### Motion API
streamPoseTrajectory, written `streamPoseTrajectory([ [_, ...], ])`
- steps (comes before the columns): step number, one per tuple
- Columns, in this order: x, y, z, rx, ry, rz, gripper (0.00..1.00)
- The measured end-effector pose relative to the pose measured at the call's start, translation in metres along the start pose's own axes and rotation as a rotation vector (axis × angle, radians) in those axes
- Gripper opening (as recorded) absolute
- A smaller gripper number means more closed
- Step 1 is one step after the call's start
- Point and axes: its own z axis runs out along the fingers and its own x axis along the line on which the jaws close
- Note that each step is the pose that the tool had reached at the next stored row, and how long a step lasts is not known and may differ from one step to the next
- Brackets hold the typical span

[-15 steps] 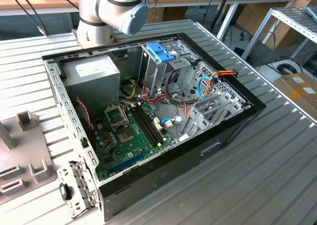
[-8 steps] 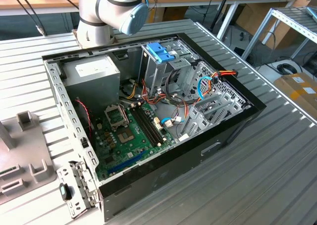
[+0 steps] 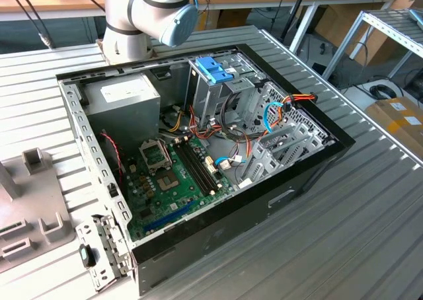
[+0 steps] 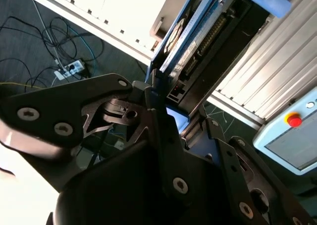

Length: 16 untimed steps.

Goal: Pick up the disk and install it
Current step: 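Pick up the disk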

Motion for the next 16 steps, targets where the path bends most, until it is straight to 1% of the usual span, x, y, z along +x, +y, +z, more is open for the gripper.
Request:
streamPoseTrajectory([
  [3,-0.0003,0.0003,-0.0058,0.0001,-0.0001,0.0,0.37],
  [16,-0.0009,0.001,-0.0203,0.0001,-0.0001,0.0,0.37],
])
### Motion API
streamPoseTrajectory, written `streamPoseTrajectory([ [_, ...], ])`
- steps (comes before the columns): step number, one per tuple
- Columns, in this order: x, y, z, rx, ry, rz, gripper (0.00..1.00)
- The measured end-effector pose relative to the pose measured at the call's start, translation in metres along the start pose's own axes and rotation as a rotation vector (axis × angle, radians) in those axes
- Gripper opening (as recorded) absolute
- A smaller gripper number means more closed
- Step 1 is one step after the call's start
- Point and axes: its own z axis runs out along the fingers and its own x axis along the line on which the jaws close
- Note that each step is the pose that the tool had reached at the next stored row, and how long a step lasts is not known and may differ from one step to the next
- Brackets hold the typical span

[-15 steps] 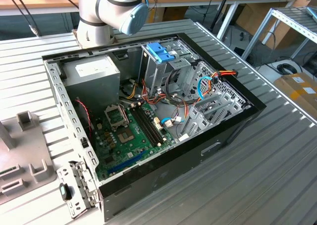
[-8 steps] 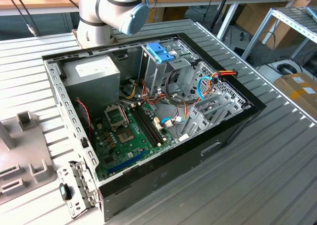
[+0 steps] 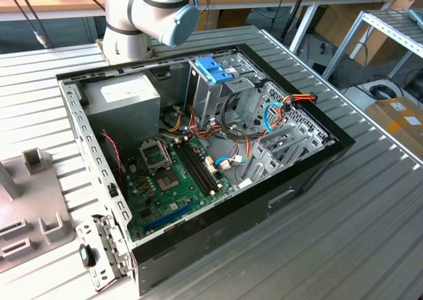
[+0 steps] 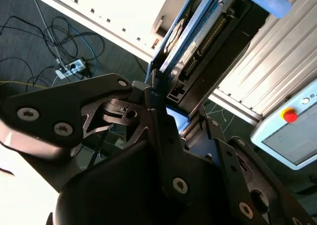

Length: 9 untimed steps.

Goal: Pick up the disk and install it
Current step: 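Pick up the disk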

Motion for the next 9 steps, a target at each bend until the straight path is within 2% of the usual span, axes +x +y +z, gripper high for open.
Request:
streamPoseTrajectory([
  [9,-0.0004,0.0005,-0.0097,0.0001,-0.0001,0.0,0.37],
])
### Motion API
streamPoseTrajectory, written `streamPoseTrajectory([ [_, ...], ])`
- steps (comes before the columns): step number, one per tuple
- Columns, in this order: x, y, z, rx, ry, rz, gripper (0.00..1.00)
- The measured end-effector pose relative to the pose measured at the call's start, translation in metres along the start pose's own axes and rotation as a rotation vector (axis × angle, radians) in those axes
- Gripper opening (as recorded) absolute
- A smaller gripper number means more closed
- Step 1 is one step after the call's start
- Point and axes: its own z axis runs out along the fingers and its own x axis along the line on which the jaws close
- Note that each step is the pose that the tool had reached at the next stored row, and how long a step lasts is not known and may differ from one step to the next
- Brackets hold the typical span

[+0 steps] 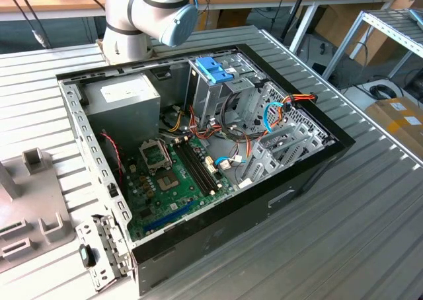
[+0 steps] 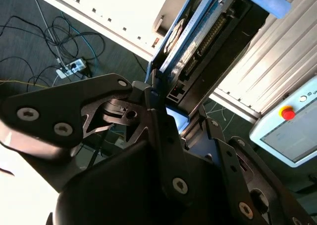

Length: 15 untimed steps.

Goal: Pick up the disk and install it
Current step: 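Pick up the disk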

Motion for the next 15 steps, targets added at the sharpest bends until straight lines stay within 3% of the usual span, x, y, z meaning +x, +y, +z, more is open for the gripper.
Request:
streamPoseTrajectory([
  [15,-0.0011,0.0012,-0.0235,0.0,0.0,0.0,0.37],
])
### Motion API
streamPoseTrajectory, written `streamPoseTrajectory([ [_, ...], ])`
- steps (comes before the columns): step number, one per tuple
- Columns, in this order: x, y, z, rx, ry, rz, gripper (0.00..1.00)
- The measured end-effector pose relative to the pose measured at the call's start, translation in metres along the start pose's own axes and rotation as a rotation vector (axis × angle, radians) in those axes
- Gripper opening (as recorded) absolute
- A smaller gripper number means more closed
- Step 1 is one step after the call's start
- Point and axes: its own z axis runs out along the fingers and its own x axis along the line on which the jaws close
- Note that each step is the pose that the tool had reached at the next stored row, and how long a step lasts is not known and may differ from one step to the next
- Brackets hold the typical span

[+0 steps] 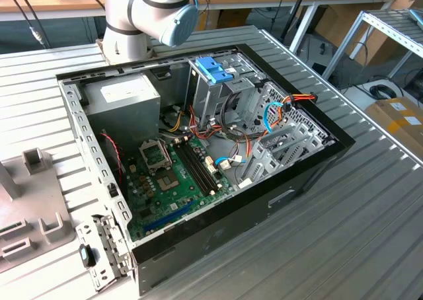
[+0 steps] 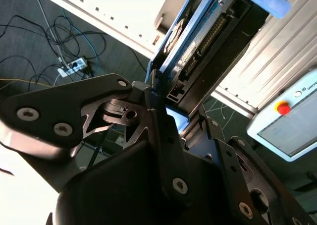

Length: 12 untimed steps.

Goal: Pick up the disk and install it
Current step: 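Pick up the disk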

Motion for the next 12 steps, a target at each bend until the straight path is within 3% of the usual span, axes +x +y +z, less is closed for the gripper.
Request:
streamPoseTrajectory([
  [12,-0.001,0.0011,-0.0216,-0.0001,0.0001,0.0,0.37],
])
